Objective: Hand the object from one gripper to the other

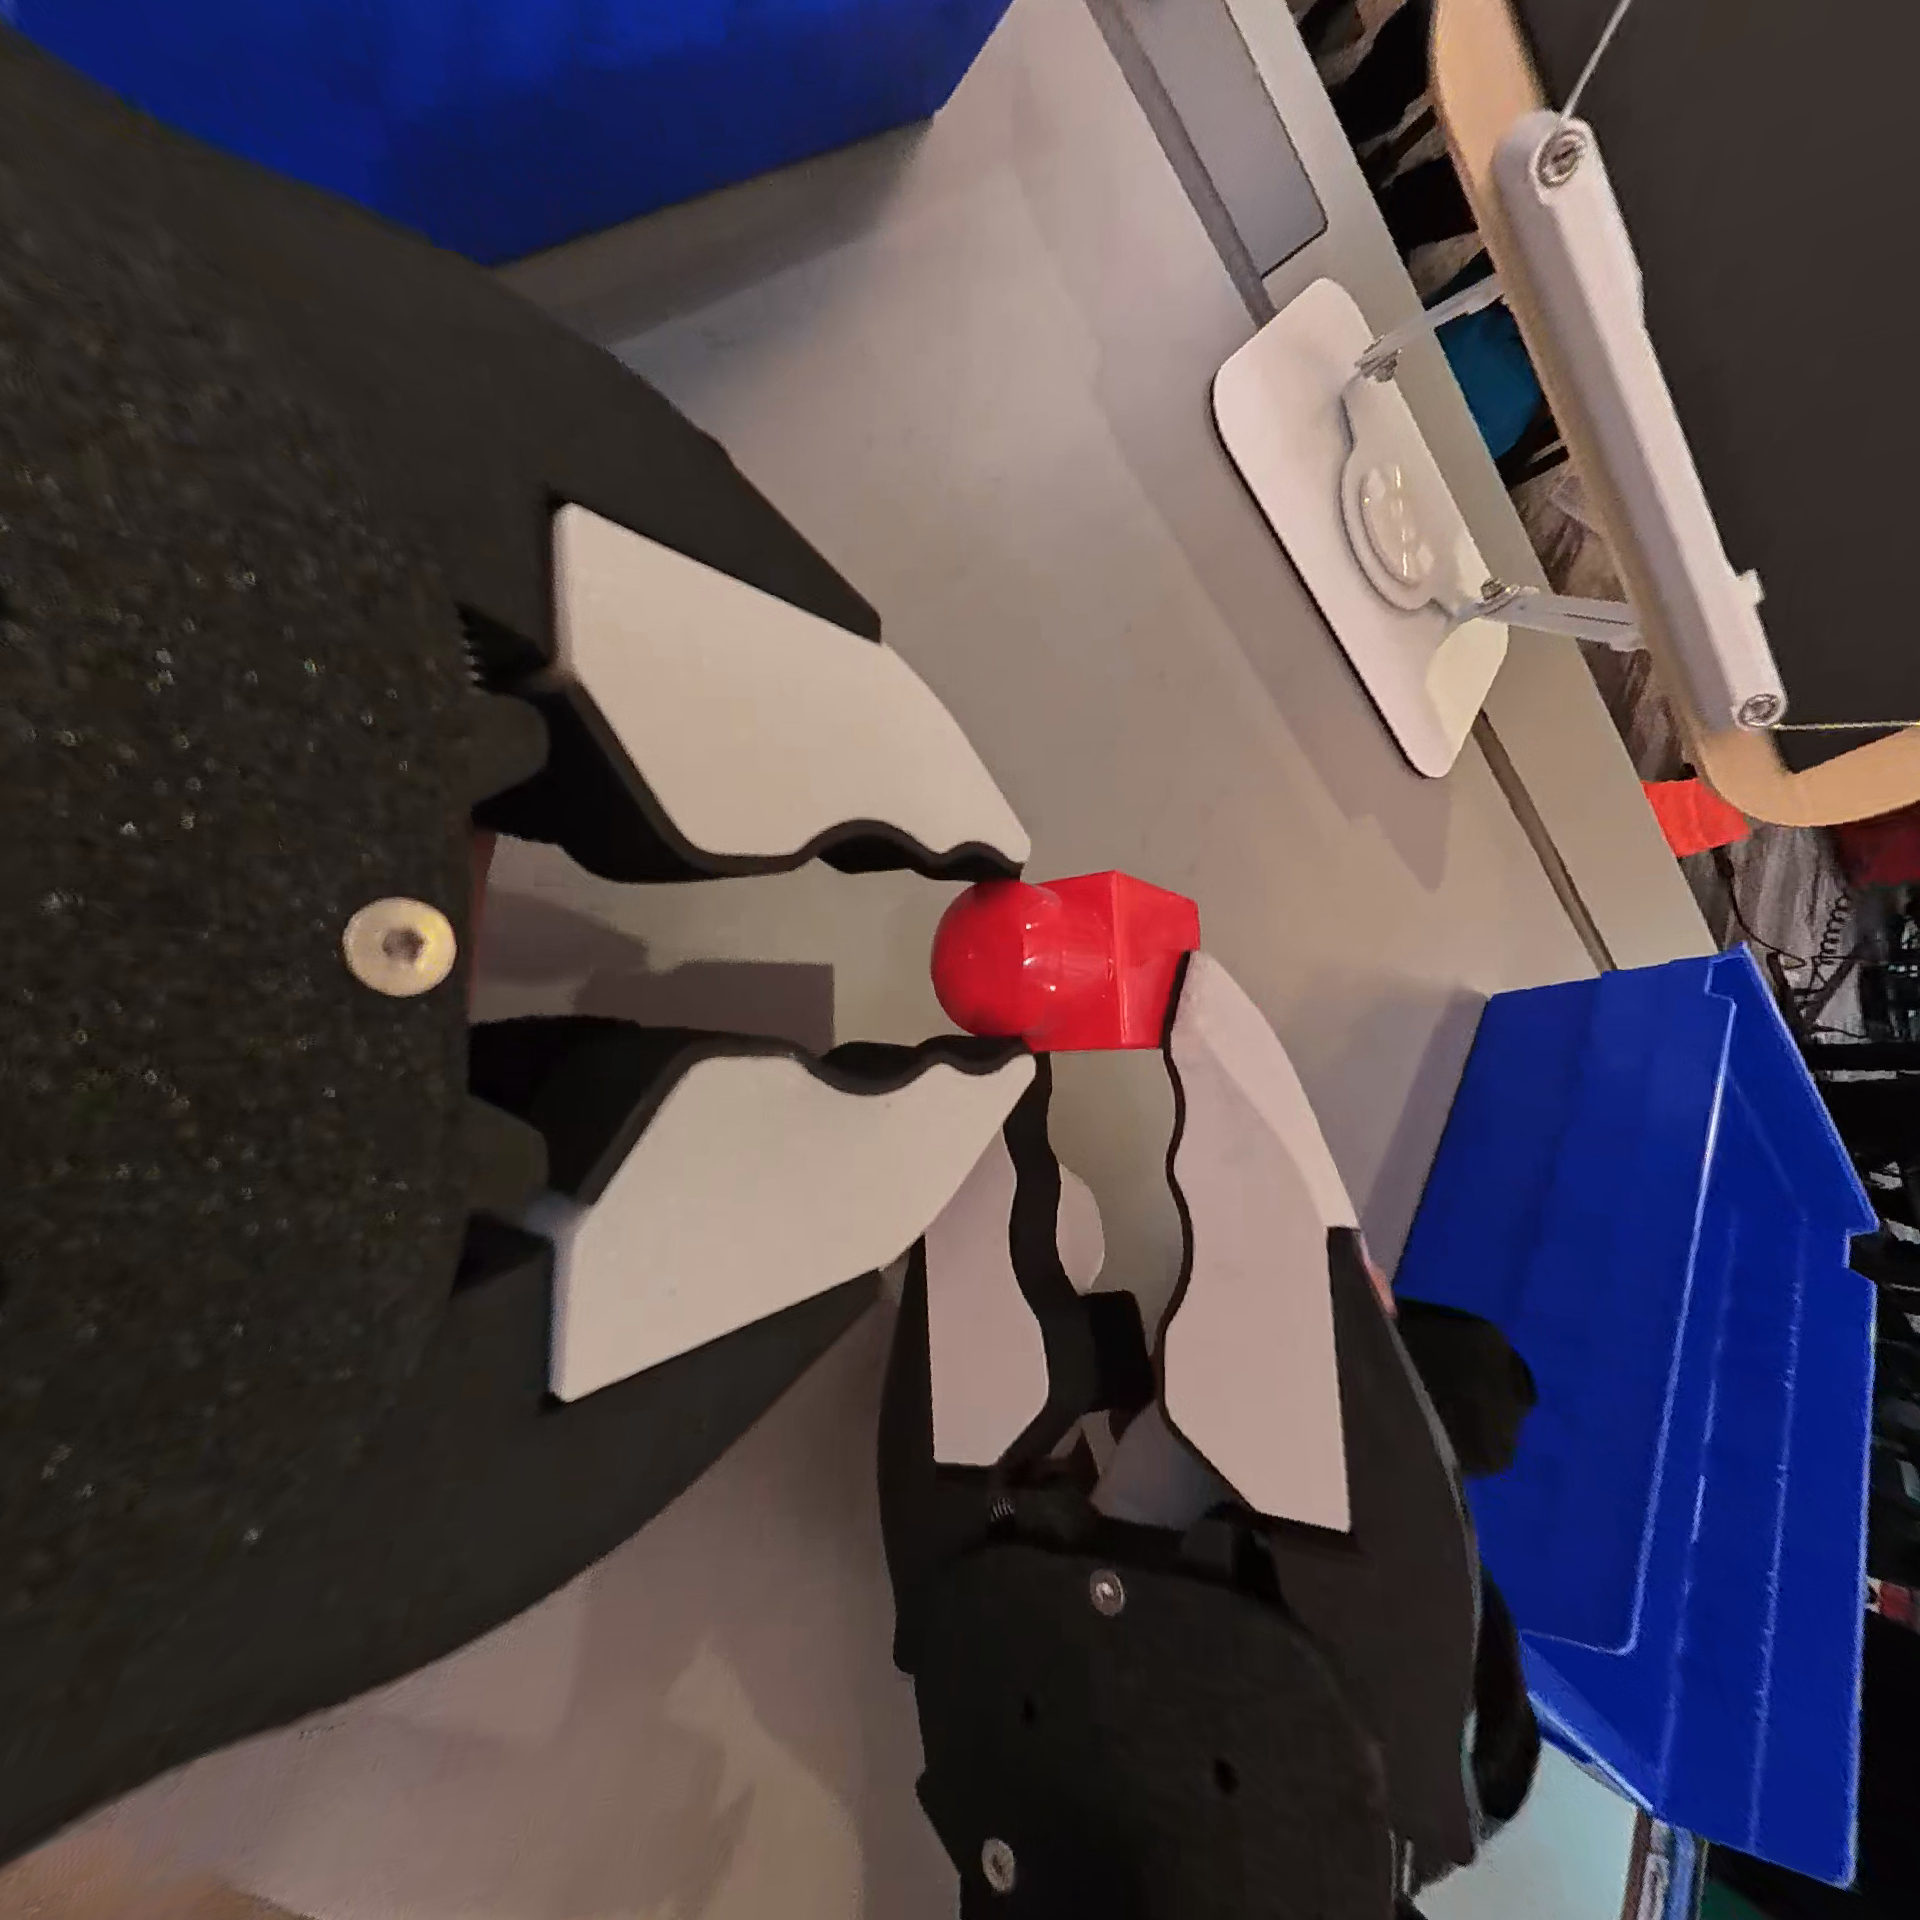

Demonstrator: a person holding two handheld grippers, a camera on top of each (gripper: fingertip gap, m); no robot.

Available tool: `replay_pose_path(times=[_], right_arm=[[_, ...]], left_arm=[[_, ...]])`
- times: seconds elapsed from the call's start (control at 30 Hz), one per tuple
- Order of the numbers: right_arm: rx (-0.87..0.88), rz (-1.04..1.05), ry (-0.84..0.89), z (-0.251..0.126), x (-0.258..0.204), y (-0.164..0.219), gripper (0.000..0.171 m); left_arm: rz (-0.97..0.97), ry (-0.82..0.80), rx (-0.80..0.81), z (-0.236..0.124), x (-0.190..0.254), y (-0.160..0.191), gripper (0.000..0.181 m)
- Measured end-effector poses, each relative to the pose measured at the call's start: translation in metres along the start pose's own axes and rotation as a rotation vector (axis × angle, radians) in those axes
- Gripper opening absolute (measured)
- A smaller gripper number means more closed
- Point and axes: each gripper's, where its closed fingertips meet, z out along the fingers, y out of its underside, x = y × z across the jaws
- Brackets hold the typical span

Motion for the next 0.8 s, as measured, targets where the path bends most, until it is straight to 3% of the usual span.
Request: replay_pose_path(times=[0.1,0.17,0.23,0.37,0.47,0.53,0.67,0.8], right_arm=[[0.029,0.101,-0.074,-0.002,-0.009,-0.001,0.047],[0.117,0.341,-0.233,-0.008,-0.017,-0.009,0.065],[0.195,0.617,-0.376,-0.013,-0.010,-0.015,0.071],[0.356,1.087,-0.723,-0.027,0.000,-0.018,0.058],[0.636,1.342,-1.051,-0.059,0.021,-0.037,0.051],[0.742,1.475,-1.094,-0.064,0.040,-0.040,0.047],[0.827,1.535,-1.111,-0.071,0.052,-0.048,0.038],[0.808,1.537,-1.144,-0.070,0.044,-0.053,0.026]], left_arm=[[0.033,-0.014,0.014,-0.001,-0.002,-0.003,0.028],[-0.015,0.009,0.039,-0.003,-0.005,-0.006,0.028],[-0.119,0.072,0.081,-0.007,-0.008,-0.010,0.028],[-0.268,0.300,0.289,-0.032,-0.003,-0.036,0.028],[-0.418,0.475,0.386,-0.048,-0.002,-0.049,0.028],[-0.482,0.545,0.426,-0.054,-0.001,-0.053,0.028],[-0.468,0.538,0.406,-0.047,0.004,-0.048,0.028],[-0.441,0.540,0.403,-0.040,0.015,-0.049,0.028]])
